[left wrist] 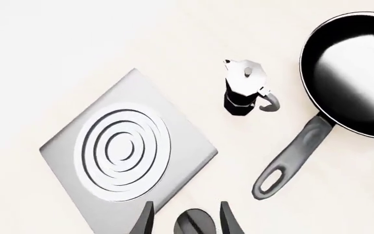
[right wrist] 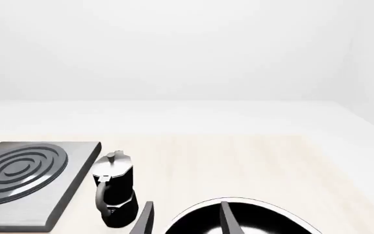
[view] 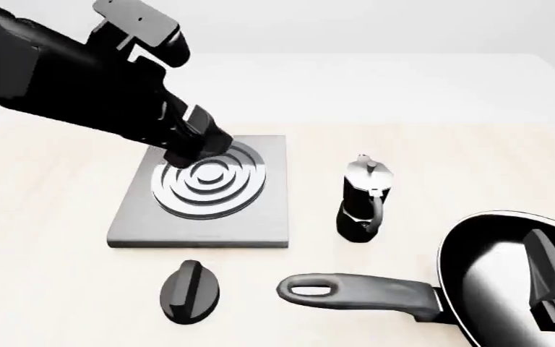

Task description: Put the frying pan on the stove.

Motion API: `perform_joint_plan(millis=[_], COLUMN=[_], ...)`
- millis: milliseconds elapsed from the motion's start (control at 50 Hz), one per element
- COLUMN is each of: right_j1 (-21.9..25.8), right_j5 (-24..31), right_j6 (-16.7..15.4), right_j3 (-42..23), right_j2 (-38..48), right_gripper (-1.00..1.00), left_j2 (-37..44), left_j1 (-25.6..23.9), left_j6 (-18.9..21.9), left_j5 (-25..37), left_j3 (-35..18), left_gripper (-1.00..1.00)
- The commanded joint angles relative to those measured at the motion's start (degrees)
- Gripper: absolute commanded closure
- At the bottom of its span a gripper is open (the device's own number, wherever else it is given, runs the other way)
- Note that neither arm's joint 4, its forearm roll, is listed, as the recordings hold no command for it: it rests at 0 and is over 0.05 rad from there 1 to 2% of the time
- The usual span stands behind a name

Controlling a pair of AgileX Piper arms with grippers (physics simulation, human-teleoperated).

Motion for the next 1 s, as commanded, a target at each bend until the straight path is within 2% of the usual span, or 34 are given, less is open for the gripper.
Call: perform_joint_plan(millis=[20,120,160,180,240,300,420,460,520,780,920,1000], right_j1=[0.0,0.0,0.0,0.0,0.0,0.0,0.0,0.0,0.0,0.0,0.0,0.0], right_j5=[0.0,0.0,0.0,0.0,0.0,0.0,0.0,0.0,0.0,0.0,0.0,0.0], right_j6=[0.0,0.0,0.0,0.0,0.0,0.0,0.0,0.0,0.0,0.0,0.0,0.0], right_j3=[0.1,0.1,0.1,0.1,0.1,0.1,0.1,0.1,0.1,0.1,0.1,0.1], right_j2=[-0.1,0.0,-0.1,-0.1,-0.1,-0.1,-0.1,-0.1,-0.1,-0.1,-0.1,-0.1], right_gripper=[-1.00,-1.00,-1.00,-1.00,-1.00,-1.00,-1.00,-1.00,-1.00,-1.00,-1.00,-1.00], left_j2=[6.6,8.5,9.5,10.2,11.6,12.9,14.7,15.3,15.9,19.5,21.3,21.9], left_j1=[-2.3,-4.5,-3.4,-4.9,-4.9,-6.9,-6.4,-8.8,-8.3,-12.1,-14.9,-17.3], left_j6=[1.8,1.1,2.6,2.4,3.8,3.1,4.6,2.7,3.7,3.5,7.5,7.6], left_j5=[7.2,8.2,8.8,9.4,10.4,11.3,11.5,11.2,10.7,9.5,10.2,10.4], left_j3=[-7.2,-8.7,-9.1,-9.8,-10.8,-12.0,-11.9,-12.3,-12.1,-11.5,-11.0,-11.0], left_gripper=[-1.00,-1.00,-1.00,-1.00,-1.00,-1.00,-1.00,-1.00,-1.00,-1.00,-1.00,-1.00])
